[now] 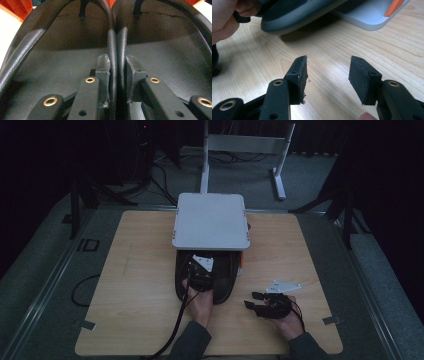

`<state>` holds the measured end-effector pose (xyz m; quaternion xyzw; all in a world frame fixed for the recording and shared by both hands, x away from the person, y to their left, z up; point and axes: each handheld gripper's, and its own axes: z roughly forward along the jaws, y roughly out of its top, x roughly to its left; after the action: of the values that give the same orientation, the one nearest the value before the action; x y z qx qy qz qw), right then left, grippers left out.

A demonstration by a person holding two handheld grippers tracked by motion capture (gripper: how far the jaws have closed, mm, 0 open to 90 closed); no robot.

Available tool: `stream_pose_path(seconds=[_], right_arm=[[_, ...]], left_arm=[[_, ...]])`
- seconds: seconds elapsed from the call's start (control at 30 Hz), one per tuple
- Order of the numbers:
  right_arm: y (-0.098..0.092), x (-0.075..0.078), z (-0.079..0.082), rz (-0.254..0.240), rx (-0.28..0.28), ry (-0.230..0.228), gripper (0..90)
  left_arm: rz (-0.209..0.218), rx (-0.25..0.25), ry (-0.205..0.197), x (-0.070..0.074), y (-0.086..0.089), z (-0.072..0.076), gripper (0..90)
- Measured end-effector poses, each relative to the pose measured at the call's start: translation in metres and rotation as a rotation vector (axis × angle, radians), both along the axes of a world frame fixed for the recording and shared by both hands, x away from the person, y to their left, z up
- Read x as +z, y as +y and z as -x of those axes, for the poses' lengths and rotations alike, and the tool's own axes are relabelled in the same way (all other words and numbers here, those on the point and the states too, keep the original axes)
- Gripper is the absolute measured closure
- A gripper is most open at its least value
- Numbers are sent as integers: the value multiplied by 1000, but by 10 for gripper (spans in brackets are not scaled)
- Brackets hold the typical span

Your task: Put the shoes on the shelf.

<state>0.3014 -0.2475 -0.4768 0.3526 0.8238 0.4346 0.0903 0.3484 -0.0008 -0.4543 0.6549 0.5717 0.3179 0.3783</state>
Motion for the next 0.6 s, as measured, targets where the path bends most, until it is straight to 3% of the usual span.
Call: stream_pose_path(seconds=[0.6], right_arm=[[1, -1, 0, 0, 3, 6, 483]], left_arm=[[27, 47, -9, 3, -7, -21, 747]])
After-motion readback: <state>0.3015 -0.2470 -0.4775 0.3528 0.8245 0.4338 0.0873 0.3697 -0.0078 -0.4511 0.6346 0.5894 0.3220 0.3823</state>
